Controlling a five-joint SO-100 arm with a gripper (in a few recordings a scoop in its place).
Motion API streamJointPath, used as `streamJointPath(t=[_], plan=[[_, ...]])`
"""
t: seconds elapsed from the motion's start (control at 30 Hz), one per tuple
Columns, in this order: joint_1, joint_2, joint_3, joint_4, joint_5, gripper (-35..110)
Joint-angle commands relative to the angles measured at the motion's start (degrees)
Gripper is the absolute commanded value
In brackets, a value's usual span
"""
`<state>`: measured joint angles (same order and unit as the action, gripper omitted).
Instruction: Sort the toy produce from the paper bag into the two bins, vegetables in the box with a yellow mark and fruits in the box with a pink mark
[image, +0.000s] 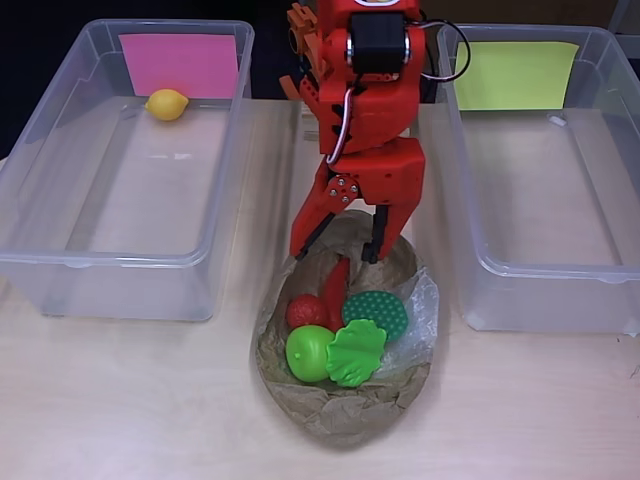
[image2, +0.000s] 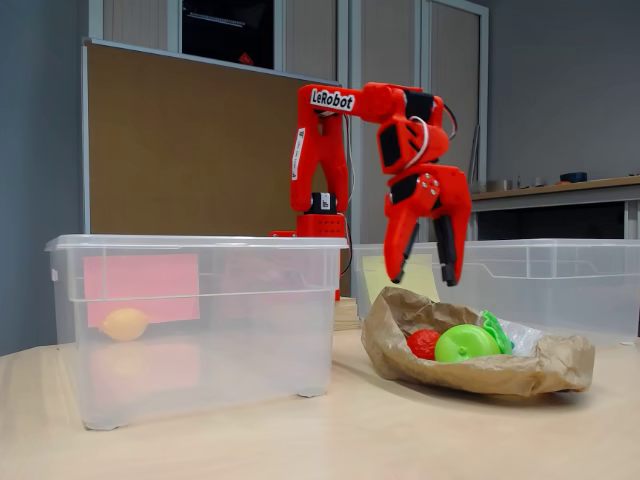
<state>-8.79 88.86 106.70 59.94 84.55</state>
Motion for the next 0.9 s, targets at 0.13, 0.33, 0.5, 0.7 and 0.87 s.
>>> streamJointPath(t=[0.13,0.33,0.5,0.7,0.87], plan=[[-3.87,-5.62,-1.67,-2.11,4.04,30],[-2.29,-10.11,0.97,-4.83,6.68,29],[-0.35,-13.36,1.41,-6.77,6.68,29],[1.49,-16.17,2.90,-8.09,6.77,29],[2.29,-16.61,3.96,-9.05,6.77,24]])
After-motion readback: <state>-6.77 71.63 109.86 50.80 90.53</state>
